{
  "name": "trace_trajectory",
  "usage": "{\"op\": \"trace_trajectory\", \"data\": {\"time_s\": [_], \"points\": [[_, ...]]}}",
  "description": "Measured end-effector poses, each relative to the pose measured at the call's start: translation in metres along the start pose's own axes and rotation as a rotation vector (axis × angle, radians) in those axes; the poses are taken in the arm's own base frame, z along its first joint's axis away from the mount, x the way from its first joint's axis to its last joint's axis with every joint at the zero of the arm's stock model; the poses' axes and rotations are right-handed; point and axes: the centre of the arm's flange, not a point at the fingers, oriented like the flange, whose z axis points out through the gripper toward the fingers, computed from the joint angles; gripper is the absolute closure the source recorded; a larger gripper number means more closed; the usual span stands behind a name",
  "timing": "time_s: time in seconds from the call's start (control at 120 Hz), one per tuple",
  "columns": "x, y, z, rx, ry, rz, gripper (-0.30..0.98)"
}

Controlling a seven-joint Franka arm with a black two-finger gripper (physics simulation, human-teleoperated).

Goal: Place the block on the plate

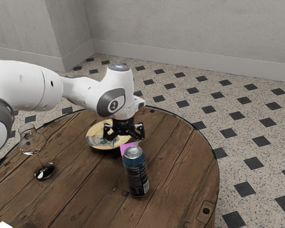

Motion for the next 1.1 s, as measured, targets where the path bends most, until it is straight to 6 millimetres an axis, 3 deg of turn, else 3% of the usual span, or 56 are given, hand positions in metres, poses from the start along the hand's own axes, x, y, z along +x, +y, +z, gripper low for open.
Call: {"op": "trace_trajectory", "data": {"time_s": [0.183, 0.517, 0.733, 0.892, 1.025, 1.1], "points": [[0.006, 0.001, 0.016, -0.011, 0.023, -0.109, 0.00], [-0.005, 0.004, 0.045, 0.003, 0.000, -0.228, 0.00], [-0.001, 0.006, 0.050, 0.002, 0.004, -0.279, 0.01], [0.000, 0.006, 0.049, 0.003, 0.007, -0.303, 0.18], [0.000, 0.005, 0.048, 0.006, 0.010, -0.318, 0.23], [0.000, 0.005, 0.034, -0.009, 0.023, -0.325, 0.26]]}}
